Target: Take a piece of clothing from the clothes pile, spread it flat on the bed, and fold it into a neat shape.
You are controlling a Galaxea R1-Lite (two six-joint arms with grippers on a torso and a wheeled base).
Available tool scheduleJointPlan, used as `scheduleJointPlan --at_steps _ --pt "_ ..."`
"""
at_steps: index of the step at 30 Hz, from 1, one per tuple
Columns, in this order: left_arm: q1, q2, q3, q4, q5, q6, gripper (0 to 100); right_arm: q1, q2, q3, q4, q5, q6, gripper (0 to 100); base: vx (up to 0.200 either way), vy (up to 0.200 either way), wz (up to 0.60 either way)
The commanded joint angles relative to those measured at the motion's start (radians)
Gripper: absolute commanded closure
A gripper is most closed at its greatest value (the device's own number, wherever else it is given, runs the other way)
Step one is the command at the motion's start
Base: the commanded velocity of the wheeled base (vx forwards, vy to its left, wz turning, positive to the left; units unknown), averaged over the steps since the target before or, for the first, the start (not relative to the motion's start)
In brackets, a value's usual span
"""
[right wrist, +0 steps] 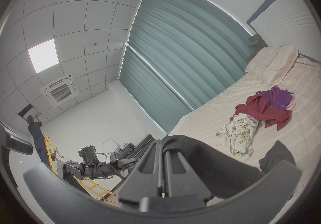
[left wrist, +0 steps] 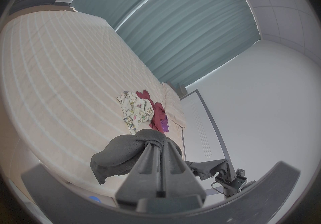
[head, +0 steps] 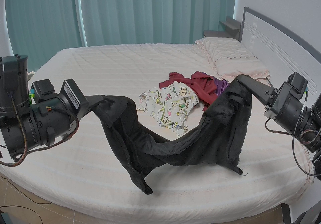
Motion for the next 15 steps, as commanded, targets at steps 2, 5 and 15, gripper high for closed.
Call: scheduleJointPlan --at_steps 2,5,15 --pt "0.032 -0.014 -0.022 0.0 0.0 0.001 100 0.0 -0.003 -0.024 0.019 0.0 -0.014 100 0.0 0.2 0.0" --pt "0.049 -0.017 -0.03 0.0 0.0 0.003 100 -0.003 -0.014 -0.04 0.059 -0.001 -0.041 100 0.0 0.2 0.0" --pt "0.064 -0.027 -0.05 0.002 -0.052 0.003 100 0.029 -0.008 -0.132 0.156 -0.01 -0.049 100 0.0 0.2 0.0"
